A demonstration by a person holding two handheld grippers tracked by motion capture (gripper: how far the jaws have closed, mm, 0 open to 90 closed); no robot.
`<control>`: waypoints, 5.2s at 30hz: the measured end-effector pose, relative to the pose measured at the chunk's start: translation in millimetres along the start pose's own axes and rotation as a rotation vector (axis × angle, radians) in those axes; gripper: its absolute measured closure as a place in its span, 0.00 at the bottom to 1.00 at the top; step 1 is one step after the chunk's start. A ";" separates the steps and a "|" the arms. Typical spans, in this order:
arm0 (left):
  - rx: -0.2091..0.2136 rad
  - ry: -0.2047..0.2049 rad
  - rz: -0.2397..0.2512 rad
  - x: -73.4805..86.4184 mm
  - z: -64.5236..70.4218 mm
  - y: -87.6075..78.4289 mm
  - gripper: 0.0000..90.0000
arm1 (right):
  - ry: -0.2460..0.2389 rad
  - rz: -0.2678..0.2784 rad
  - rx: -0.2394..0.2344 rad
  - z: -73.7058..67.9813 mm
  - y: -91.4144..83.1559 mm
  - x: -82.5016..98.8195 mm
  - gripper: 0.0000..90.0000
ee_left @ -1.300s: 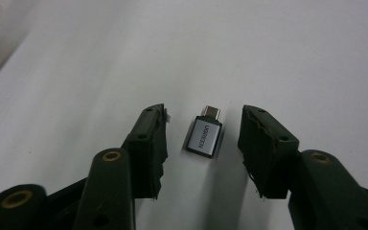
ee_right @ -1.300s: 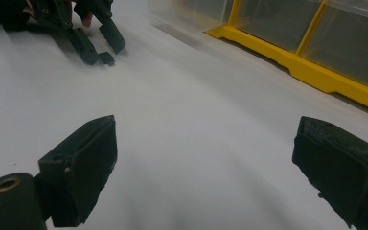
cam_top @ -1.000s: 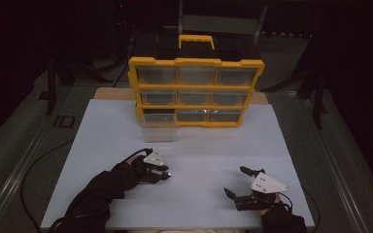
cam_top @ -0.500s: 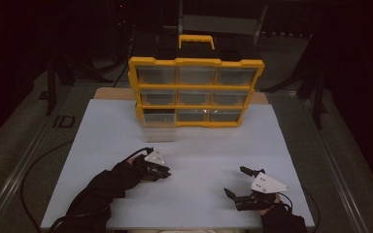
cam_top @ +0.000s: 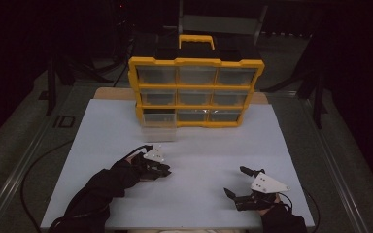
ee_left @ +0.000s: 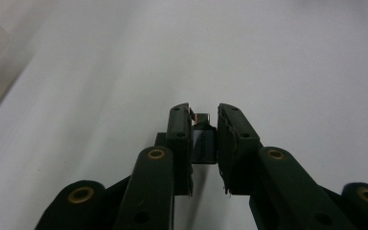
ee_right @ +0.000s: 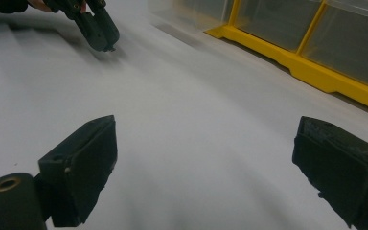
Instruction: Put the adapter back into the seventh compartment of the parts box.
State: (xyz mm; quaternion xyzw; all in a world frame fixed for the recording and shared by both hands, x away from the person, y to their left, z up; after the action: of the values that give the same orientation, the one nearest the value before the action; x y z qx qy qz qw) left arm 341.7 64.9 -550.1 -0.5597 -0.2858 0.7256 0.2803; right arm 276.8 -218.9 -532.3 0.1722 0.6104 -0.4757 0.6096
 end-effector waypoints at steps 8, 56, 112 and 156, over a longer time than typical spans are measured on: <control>0.003 0.005 0.002 -5.2 2.5 -6.7 0.85 | 0.001 0.000 0.000 0.1 -0.1 -0.1 0.09; -0.016 0.042 0.081 -51.5 2.6 -56.8 0.85 | 0.002 -0.001 0.001 0.1 -0.2 0.0 0.09; -0.325 -0.114 0.290 -88.0 -56.1 -136.7 0.85 | -0.017 0.010 -0.003 -3.0 -1.5 -2.7 0.09; -0.401 -0.254 0.311 -55.3 -99.2 -89.4 0.85 | -0.025 0.006 0.008 -2.0 -0.8 -1.1 0.09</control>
State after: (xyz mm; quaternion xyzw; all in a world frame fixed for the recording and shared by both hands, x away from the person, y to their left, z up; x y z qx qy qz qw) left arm 457.9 95.5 -469.7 -0.5459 -0.3673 0.7530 0.0114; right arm 275.2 -217.3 -531.4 0.1705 0.6004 -0.4783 0.6178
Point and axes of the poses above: each handheld gripper's, and its own axes: y roughly forward along the jaws, x roughly out of its underside, z roughly to its right, the point moved 7 cm from there along y, roughly forward along the jaws, and after that the axes turned 14 degrees about x, right-handed, at the moved point
